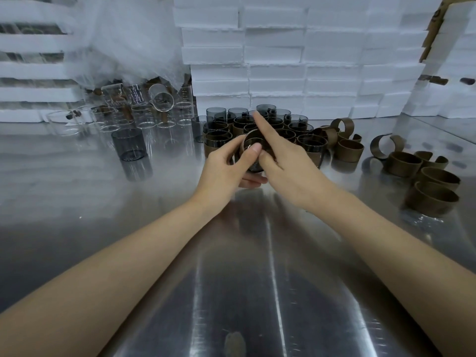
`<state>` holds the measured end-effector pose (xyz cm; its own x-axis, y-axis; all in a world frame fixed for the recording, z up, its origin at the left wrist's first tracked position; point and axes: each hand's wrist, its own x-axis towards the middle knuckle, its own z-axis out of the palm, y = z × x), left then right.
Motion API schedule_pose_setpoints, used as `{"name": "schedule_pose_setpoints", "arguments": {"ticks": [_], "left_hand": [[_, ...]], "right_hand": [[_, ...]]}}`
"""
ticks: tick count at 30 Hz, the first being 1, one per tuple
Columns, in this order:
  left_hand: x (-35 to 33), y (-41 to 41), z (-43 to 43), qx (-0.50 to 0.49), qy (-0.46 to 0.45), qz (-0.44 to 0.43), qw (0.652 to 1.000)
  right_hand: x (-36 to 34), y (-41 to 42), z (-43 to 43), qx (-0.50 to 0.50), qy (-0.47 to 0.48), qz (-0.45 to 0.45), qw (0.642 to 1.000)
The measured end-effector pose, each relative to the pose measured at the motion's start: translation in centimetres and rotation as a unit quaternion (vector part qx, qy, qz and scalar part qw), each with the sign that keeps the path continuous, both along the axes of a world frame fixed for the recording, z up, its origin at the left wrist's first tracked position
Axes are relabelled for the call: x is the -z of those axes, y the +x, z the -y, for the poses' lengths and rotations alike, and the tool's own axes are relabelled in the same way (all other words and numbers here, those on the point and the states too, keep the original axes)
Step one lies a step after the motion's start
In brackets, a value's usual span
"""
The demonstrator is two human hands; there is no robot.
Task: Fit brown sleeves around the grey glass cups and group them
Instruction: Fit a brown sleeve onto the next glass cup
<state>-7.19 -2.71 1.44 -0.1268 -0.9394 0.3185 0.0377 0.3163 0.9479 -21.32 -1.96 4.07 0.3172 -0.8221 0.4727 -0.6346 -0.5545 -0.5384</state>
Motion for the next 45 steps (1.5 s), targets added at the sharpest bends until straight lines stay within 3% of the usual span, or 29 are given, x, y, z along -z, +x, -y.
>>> {"name": "schedule_pose_setpoints", "arguments": {"ticks": [14,29,35,37,42,45], "left_hand": [[-0.1,-0.2,0.1,-0.009,0.012,0.005,1.000],[-0.1,0.0,0.4,0.016,-0.001,0.021,1.000],[0.1,0.7,0.7,0.026,0.018,-0.045,0.998],[0.1,0.8,0.7,0.042,0.020,-0.060,0.997],[-0.1,0.5,0.5,0.095,0.064,-0.099,0.989],[-0.2,0.3,0.6,0.111,0.104,-0.080,0.985]], "right_hand": [[0.2,-0.7,0.5,-0.015,-0.008,-0.004,1.000],[0.8,-1.3,1.6,0.041,-0.067,0.035,0.996],[0.4,-1.4,1.9,0.048,0.109,0.173,0.978],[0.6,-1.1,1.8,0.001,0.209,0.255,0.944],[1.8,-0.1,1.6,-0.114,0.316,0.525,0.782],[1.9,-0.3,1.6,-0.128,0.336,0.561,0.746]]}}
